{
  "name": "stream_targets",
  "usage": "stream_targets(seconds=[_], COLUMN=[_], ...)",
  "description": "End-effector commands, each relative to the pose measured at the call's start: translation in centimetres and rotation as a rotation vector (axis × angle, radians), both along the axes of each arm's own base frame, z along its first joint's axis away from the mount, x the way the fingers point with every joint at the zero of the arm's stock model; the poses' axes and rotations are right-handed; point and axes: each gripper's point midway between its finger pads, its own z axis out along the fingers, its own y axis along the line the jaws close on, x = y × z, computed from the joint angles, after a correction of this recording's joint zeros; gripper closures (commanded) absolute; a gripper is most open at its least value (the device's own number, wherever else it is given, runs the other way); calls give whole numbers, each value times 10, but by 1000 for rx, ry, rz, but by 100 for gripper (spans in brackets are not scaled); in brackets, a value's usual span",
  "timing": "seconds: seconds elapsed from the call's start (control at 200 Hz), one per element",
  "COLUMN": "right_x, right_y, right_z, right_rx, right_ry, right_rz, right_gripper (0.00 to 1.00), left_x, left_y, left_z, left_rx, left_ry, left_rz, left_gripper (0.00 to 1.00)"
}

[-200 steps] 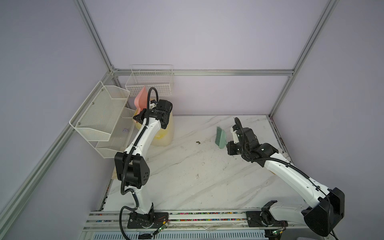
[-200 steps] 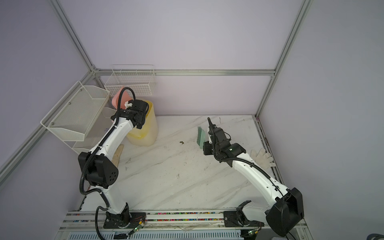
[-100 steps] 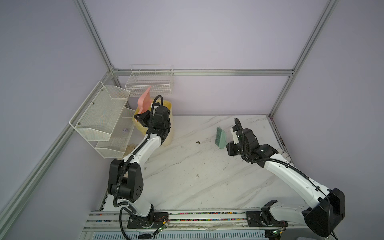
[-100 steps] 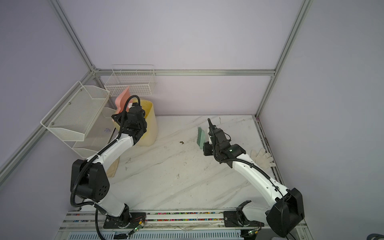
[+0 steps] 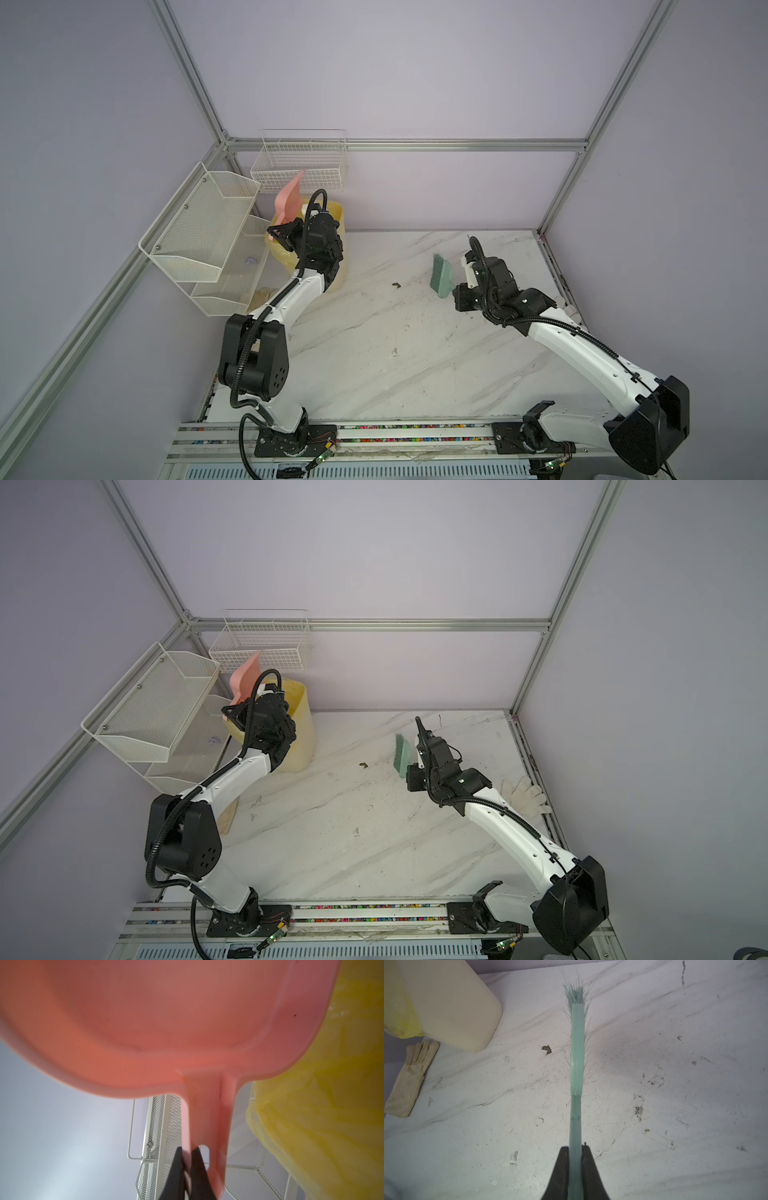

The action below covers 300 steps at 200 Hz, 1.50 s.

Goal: Sweep away the paper scraps from the table
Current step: 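Tip the pink dustpan over the yellow bin with the left gripper, then lower the empty dustpan with the left gripper while the right brings the brush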

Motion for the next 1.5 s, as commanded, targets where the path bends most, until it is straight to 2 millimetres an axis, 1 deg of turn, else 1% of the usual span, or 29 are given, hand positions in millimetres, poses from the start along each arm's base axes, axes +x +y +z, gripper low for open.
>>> stream_targets(seconds=[0.0,0.09,0.195,0.255,0.31,0.39,0.53,0.74,0.83,0.95,1.07,1.225,1.34,1.495], right_x=[5,4,4,4,4,4,4,5,4,5,10,12,15,22], right_y=[-1,-1,-2,-2,-2,-1,0,2,7,22,29,35,41,39], right_z=[13,13,13,13,13,12,13,15,17,22,20,26,29,28], right_rx=[21,20,20,19,19,23,31,42,72,158,172,219,265,264], right_ry=[-45,-46,-50,-49,-50,-49,-48,-45,-43,-44,-29,-30,-28,-25], right_rz=[-9,-10,-10,-12,-11,-7,-5,-5,8,38,46,54,60,43], right_gripper=[100,100,100,100,100,100,100,100,100,100,100,100,100,100], left_x=[15,12,10,8,5,0,-6,-12,-14,-14,-16,-21,-25,-29], left_y=[-18,-16,-16,-16,-20,-26,-28,-36,-40,-60,-77,-96,-123,-157], left_z=[4,11,9,8,8,2,4,15,23,27,30,38,38,28], left_rx=[-4,-28,-80,-139,-203,-285,-381,-518,-575,-671,-758,-823,-856,-1053], left_ry=[-73,-123,-110,-136,-172,-177,-201,-251,-286,-298,-301,-300,-273,-227], left_rz=[-123,-117,-125,-134,-151,-186,-211,-260,-282,-349,-402,-464,-532,-617], left_gripper=[100,100,100,100,100,100,100,100,100,100,100,100,100,100])
